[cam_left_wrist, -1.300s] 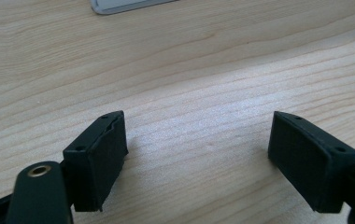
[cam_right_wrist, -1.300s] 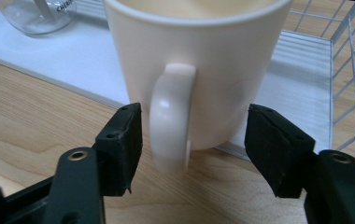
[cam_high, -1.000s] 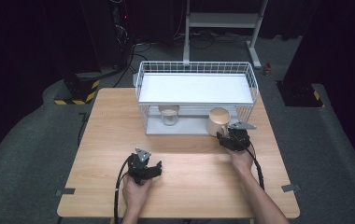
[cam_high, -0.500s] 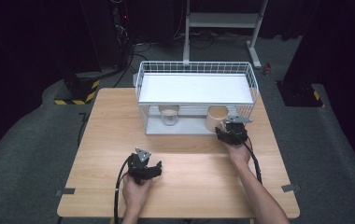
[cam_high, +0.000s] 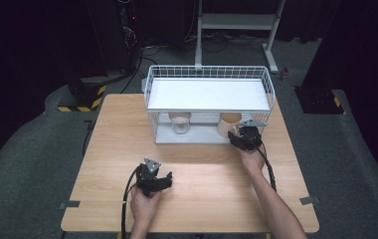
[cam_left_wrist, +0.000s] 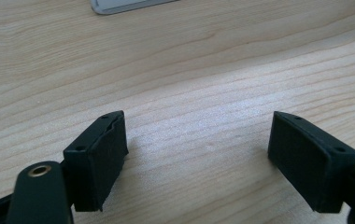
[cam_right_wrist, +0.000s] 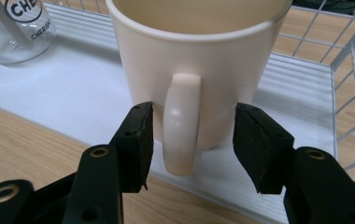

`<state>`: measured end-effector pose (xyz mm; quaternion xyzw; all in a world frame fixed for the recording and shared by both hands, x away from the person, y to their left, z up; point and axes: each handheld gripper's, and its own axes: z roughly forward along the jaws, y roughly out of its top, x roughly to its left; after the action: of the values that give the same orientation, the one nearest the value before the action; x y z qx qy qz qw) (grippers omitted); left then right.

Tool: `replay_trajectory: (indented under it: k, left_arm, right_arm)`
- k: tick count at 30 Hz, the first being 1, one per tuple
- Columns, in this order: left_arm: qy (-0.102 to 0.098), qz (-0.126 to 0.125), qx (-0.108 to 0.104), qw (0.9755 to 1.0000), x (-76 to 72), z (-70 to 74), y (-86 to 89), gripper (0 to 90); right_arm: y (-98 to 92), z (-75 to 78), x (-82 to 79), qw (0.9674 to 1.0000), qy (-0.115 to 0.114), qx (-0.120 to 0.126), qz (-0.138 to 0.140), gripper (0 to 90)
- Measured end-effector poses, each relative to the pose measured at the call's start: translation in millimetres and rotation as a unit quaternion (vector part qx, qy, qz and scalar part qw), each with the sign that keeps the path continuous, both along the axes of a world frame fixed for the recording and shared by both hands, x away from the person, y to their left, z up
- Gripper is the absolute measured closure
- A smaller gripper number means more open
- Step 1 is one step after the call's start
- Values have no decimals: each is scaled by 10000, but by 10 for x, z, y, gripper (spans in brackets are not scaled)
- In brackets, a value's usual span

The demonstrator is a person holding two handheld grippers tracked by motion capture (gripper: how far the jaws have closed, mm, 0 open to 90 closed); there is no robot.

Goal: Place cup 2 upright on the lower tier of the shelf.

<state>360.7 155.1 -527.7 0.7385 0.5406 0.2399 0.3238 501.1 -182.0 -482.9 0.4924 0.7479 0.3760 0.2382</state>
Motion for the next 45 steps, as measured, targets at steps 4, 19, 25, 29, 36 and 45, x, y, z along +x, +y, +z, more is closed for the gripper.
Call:
replay_trajectory:
  k: [4, 19, 25, 29, 36, 45]
  left_arm:
    - [-2, 1, -1, 10000, 0, 0, 0, 201]
    - [-1, -1, 0, 10000, 0, 0, 0, 201]
    - [-1, -4, 2, 10000, -1, 0, 0, 202]
    - [-2, -4, 2, 10000, 0, 0, 0, 202]
    - [-2, -4, 1, 10000, 0, 0, 0, 202]
    - [-1, -3, -1, 10000, -1, 0, -1, 202]
  right_arm:
    - [-3, -34, 32, 10000, -1, -2, 22, 491]
    - [13, -54, 107, 9999, 118, 6, -12, 495]
    - [35, -43, 163, 9999, 108, -52, 1, 497]
    - [42, -75, 182, 9997, 215, -66, -52, 499]
    - [41, -106, 214, 9998, 209, -29, -69, 505]
    - [62, -96, 278, 9996, 256, -108, -26, 502]
